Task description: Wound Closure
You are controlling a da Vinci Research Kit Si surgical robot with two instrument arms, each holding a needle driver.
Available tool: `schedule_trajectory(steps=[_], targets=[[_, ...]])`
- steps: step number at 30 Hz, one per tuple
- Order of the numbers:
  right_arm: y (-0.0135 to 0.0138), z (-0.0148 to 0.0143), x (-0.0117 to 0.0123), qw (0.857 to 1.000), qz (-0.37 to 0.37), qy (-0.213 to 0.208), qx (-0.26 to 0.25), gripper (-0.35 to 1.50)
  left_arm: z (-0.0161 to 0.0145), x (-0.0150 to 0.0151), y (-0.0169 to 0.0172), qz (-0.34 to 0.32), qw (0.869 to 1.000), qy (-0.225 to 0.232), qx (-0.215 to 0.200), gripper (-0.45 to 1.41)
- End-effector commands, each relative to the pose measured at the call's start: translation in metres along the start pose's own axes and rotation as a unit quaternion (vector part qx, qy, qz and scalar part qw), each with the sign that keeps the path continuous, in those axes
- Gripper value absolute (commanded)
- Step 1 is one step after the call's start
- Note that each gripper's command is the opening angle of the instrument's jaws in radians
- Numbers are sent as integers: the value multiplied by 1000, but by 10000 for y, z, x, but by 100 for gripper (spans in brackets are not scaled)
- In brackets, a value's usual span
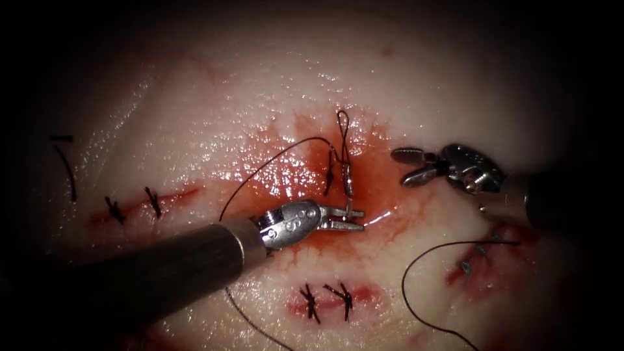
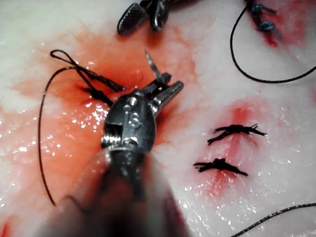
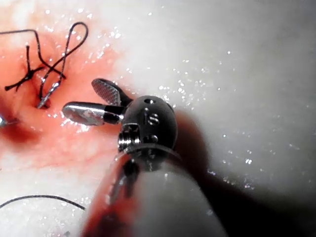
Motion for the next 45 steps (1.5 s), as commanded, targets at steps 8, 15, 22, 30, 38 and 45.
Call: schedule_trajectory(steps=[8, 15, 22, 30, 38, 45], targets=[[0, 8, -8, 999, -30, -6, 30, 105, -6, 14, 17, -124, 990, 57, -44, -45], [-21, 11, -10, 997, -80, 0, 8, 133, -27, 47, 41, -130, 985, 89, -73, -45], [-48, 21, -13, 992, -121, -25, 9, 133, -39, 79, 91, -21, 993, 91, -72, -45], [-64, 36, -16, 980, -192, -42, -4, 127, -48, 121, 122, 236, 971, 6, 49, -45], [-76, 47, -13, 958, -272, -44, -74, 132, -78, 147, 122, 341, 928, -33, 149, -45], [-81, 58, -3, 949, -295, -48, -100, 127, -90, 154, 131, 352, 922, -30, 159, -45]])
